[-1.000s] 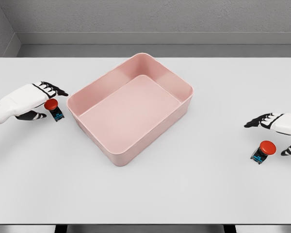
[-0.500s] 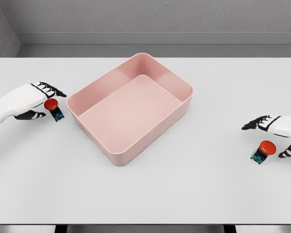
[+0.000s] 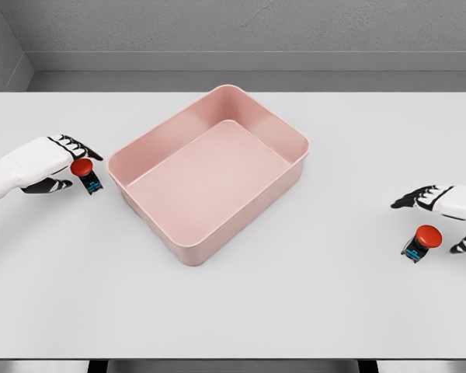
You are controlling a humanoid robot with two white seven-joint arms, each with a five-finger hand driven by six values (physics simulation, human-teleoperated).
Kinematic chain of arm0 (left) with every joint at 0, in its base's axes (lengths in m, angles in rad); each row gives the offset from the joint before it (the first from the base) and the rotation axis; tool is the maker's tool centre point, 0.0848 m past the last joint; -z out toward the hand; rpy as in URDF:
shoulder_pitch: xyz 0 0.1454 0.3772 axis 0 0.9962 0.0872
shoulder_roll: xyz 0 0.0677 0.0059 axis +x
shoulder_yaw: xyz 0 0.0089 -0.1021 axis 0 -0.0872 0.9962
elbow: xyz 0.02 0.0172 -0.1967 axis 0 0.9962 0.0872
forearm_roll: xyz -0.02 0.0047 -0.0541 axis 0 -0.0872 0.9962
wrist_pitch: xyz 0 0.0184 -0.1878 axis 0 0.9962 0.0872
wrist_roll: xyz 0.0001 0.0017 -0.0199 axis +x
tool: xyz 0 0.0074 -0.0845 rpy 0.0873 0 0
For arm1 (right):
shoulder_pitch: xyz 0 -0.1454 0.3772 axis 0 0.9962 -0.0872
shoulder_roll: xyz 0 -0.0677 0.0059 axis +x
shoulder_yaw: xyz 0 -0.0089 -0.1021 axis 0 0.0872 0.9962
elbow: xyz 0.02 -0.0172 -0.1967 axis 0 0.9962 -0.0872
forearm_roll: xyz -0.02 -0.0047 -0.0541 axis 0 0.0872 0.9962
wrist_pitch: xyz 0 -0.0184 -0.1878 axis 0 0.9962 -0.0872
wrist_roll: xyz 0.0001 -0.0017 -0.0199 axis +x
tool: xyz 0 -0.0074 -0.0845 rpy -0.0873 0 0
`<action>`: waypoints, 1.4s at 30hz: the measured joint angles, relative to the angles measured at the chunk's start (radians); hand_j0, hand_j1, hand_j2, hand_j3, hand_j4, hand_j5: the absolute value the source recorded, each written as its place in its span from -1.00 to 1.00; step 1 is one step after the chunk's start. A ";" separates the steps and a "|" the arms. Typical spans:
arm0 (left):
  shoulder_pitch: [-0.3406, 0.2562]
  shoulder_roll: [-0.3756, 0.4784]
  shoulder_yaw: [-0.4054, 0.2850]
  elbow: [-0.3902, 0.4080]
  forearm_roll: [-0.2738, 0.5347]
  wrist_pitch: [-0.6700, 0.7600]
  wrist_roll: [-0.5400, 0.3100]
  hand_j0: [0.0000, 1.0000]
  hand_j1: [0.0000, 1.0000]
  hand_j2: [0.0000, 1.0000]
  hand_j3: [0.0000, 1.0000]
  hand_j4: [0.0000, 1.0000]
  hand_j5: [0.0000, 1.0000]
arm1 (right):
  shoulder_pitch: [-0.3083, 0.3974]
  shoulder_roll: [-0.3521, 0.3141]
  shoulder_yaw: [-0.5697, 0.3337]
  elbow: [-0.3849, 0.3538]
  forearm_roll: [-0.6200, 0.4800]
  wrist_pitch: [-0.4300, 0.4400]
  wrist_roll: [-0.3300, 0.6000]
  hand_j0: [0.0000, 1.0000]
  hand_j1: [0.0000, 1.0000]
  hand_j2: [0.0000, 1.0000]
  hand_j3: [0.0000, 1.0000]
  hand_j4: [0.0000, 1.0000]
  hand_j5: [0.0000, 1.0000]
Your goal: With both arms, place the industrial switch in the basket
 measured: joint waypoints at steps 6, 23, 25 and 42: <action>0.006 0.000 -0.001 0.001 0.000 0.000 0.000 0.43 0.43 0.43 0.43 0.43 0.43 | 0.025 0.001 -0.001 -0.003 0.001 0.000 0.000 1.00 1.00 1.00 1.00 1.00 1.00; 0.008 0.003 -0.018 0.002 -0.003 0.002 0.006 -0.26 -0.26 -0.26 -0.26 -0.26 -0.26 | 0.035 0.010 -0.001 -0.032 0.001 0.000 -0.001 1.00 1.00 1.00 1.00 1.00 1.00; 0.008 0.007 -0.018 0.002 -0.002 0.002 0.006 -0.27 -0.27 -0.27 -0.27 -0.27 -0.27 | 0.037 0.010 0.000 -0.039 0.002 0.000 0.000 1.00 1.00 1.00 1.00 1.00 1.00; -0.003 0.032 0.013 -0.028 0.025 0.000 0.003 -0.28 -0.28 -0.28 -0.28 -0.28 -0.28 | 0.049 0.004 0.003 -0.069 0.001 0.000 0.000 0.89 0.89 0.89 0.89 0.89 0.89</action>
